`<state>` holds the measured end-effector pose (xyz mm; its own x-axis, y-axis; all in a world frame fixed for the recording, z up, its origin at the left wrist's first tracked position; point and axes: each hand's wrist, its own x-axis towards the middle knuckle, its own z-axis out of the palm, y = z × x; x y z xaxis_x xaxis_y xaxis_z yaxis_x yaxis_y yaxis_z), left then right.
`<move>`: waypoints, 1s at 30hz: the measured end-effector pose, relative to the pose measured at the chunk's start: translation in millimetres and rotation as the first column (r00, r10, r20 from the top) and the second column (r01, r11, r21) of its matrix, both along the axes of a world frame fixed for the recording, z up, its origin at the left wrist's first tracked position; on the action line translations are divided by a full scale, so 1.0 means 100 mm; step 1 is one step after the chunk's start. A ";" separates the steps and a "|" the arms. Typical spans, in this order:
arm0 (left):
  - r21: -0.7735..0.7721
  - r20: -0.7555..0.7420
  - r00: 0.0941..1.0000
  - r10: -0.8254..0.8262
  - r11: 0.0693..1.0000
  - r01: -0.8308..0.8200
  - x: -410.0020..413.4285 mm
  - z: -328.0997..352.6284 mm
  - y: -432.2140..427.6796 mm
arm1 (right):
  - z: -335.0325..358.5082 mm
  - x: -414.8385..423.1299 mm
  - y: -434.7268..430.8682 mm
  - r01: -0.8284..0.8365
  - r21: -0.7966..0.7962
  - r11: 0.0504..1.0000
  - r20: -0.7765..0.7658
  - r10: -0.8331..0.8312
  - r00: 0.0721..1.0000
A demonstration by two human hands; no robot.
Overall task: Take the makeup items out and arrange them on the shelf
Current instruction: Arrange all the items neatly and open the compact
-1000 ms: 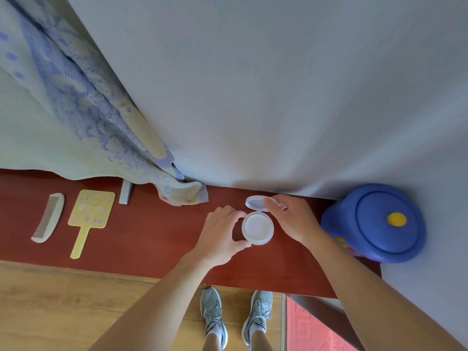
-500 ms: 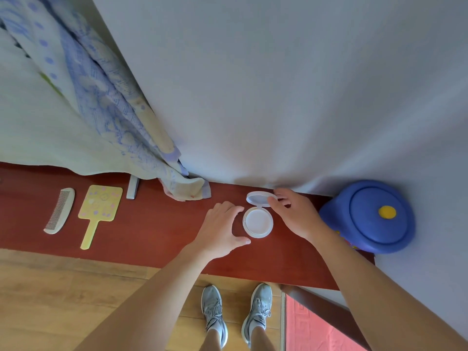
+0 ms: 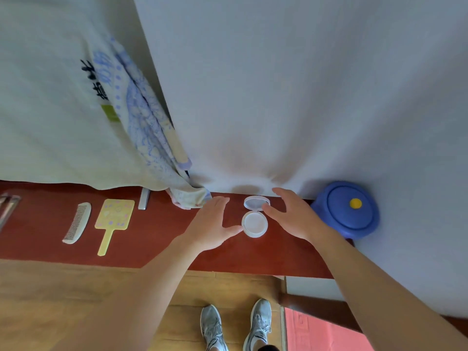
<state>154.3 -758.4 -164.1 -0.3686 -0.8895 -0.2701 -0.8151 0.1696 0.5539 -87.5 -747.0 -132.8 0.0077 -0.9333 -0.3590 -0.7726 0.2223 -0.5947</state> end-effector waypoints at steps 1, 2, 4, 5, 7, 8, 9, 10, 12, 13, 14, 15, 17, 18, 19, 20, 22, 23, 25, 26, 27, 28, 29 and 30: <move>-0.013 0.008 1.000 -0.008 1.000 0.009 0.02 0.07 0.01 | 0.07 0.03 0.03 -0.012 -0.008 1.000 -0.022 0.012 1.000; -0.029 0.018 1.000 -0.018 0.999 0.018 0.04 0.14 0.01 | 0.14 0.06 0.06 -0.023 -0.017 1.000 -0.045 0.023 0.999; -0.056 0.040 0.998 -0.038 0.998 0.040 0.09 0.28 0.01 | 0.27 0.13 0.12 -0.043 -0.039 0.998 -0.087 0.040 0.995; -0.067 0.051 0.998 -0.046 0.997 0.049 0.11 0.36 0.00 | 0.34 0.16 0.14 -0.053 -0.056 0.997 -0.107 0.047 0.993; -0.087 0.074 0.996 -0.057 0.994 0.063 0.16 0.50 0.00 | 0.47 0.23 0.19 -0.075 -0.091 0.993 -0.145 0.061 0.987; -0.103 0.087 0.994 -0.061 0.992 0.070 0.18 0.57 0.00 | 0.54 0.27 0.22 -0.082 -0.105 0.991 -0.167 0.063 0.984; -0.120 0.100 0.993 -0.064 0.990 0.076 0.20 0.64 0.00 | 0.60 0.30 0.24 -0.085 -0.117 0.989 -0.190 0.061 0.980; -0.140 0.111 0.992 -0.065 0.987 0.081 0.23 0.72 0.02 | 0.66 0.32 0.26 -0.087 -0.131 0.987 -0.216 0.057 0.975; -0.196 0.136 0.988 -0.069 0.976 0.095 0.26 0.87 0.04 | 0.76 0.38 0.30 -0.100 -0.167 0.981 -0.270 0.052 0.961; -0.221 0.150 0.986 -0.070 0.970 0.102 0.27 0.95 0.05 | 0.81 0.39 0.32 -0.110 -0.185 0.977 -0.295 0.051 0.954; -0.242 0.166 0.984 -0.068 0.964 0.107 0.28 1.03 0.07 | 0.86 0.41 0.33 -0.117 -0.197 0.973 -0.315 0.051 0.948; -0.258 0.180 0.982 -0.064 0.960 0.110 0.29 1.09 0.08 | 0.91 0.43 0.35 -0.121 -0.205 0.971 -0.327 0.049 0.944; -0.280 0.212 0.976 -0.051 0.954 0.110 0.31 1.20 0.10 | 1.00 0.45 0.39 -0.128 -0.221 0.967 -0.340 0.047 0.939; -0.283 0.230 0.972 -0.047 0.952 0.114 0.32 1.24 0.12 | 1.04 0.46 0.41 -0.136 -0.227 0.964 -0.350 0.049 0.935; -0.285 0.245 0.968 -0.046 0.951 0.118 0.33 1.28 0.14 | 1.08 0.46 0.44 -0.148 -0.231 0.962 -0.367 0.054 0.928; -0.291 0.259 0.965 -0.043 0.949 0.120 0.33 1.32 0.16 | 1.12 0.47 0.46 -0.162 -0.232 0.959 -0.388 0.061 0.920; -0.306 0.276 0.961 -0.033 0.945 0.120 0.34 1.40 0.19 | 1.21 0.47 0.50 -0.187 -0.236 0.954 -0.428 0.070 0.901; -0.317 0.280 0.960 -0.020 0.942 0.113 0.35 1.44 0.20 | 1.25 0.47 0.51 -0.196 -0.244 0.950 -0.446 0.070 0.892; -0.330 0.299 0.954 0.015 0.940 0.088 0.36 1.53 0.24 | 1.31 0.46 0.54 -0.209 -0.258 0.943 -0.479 0.063 0.876; -0.337 0.302 0.953 0.032 0.939 0.076 0.36 1.57 0.27 | 1.33 0.45 0.55 -0.214 -0.259 0.942 -0.490 0.063 0.870; -0.347 0.300 0.953 0.048 0.936 0.062 0.36 1.60 0.30 | 1.35 0.43 0.56 -0.221 -0.260 0.940 -0.499 0.066 0.864; -0.351 0.290 0.955 0.069 0.936 0.039 0.36 1.63 0.33 | 1.37 0.42 0.57 -0.227 -0.260 0.938 -0.506 0.068 0.860; -0.349 0.289 0.953 0.094 0.937 0.014 0.35 1.65 0.37 | 1.38 0.40 0.59 -0.232 -0.261 0.937 -0.514 0.069 0.855; -0.356 0.287 0.951 0.113 0.935 -0.004 0.35 1.66 0.41 | 1.39 0.38 0.61 -0.241 -0.264 0.934 -0.522 0.071 0.850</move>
<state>188.9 -717.5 1.8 -0.2636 -0.9642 -0.0296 -0.9469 0.2528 0.1987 -49.7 -685.7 6.3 0.0628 -0.9969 -0.0483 -0.9889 -0.0556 -0.1376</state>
